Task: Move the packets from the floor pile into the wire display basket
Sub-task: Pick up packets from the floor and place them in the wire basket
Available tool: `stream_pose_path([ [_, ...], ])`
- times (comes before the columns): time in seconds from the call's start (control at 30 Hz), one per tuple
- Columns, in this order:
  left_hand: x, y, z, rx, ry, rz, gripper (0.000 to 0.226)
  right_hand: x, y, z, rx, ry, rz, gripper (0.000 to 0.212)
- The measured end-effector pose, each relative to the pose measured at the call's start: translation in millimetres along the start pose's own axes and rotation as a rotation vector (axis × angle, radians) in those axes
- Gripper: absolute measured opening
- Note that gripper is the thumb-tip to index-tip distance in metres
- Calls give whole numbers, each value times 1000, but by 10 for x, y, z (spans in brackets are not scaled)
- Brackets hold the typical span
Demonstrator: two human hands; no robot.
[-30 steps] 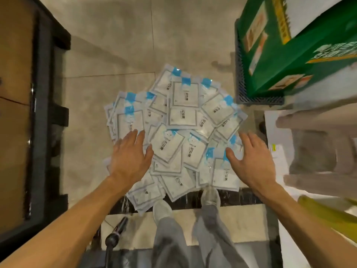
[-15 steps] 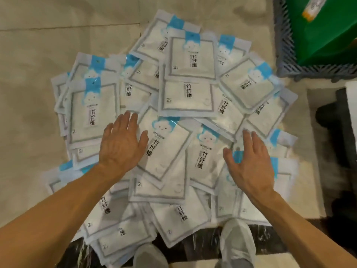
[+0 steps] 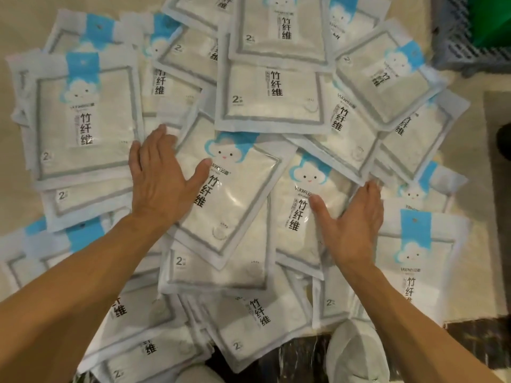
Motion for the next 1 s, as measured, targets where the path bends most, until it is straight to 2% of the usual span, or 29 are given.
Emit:
stream_pose_path([
  [0.2,-8,116,-248,49,-173,-49,82,28,61,-95,-51,275,23,86],
  [0.27,-56,82,-344,82,-158,-86,61,54,51,-170,-43,382,56,60],
  [0.33,-117,-17,-418,131,-180,-120,42,117,-27,-231,14,635,84,27],
  [0.37,-152,-83,-444,169,-249,-125,38,148,-69,-257,52,758,86,24],
  [0.47,-246,-291,-549,282,-524,-137,28,175,-220,-401,138,900,100,35],
  [0.57,-258,-493,-722,323,-736,-176,26,205,-402,-671,201,906,143,68],
  [0.67,-228,-713,-992,356,-848,-233,22,341,-639,-1039,298,910,116,56],
  [0.73,-250,-884,-1255,361,-919,-270,21,476,-837,-1330,368,917,137,68],
  [0.77,-268,-966,-1399,355,-962,-292,22,570,-925,-1490,403,922,132,67],
  [0.9,-403,-1312,-2084,347,-1080,-349,28,1091,-1251,-2185,514,929,96,53],
  [1.0,-522,-1554,-2720,319,-1146,-370,39,1559,-1479,-2717,522,890,58,45],
])
Point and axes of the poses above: each hand's wrist, its own y-axis towards the middle knuckle, its own z-axis out of the palm, x = y × z, the point moved 7 cm from there along y, towards the middle knuckle, and after that the axes turned 10 degrees about x, right-handed, at the moved point
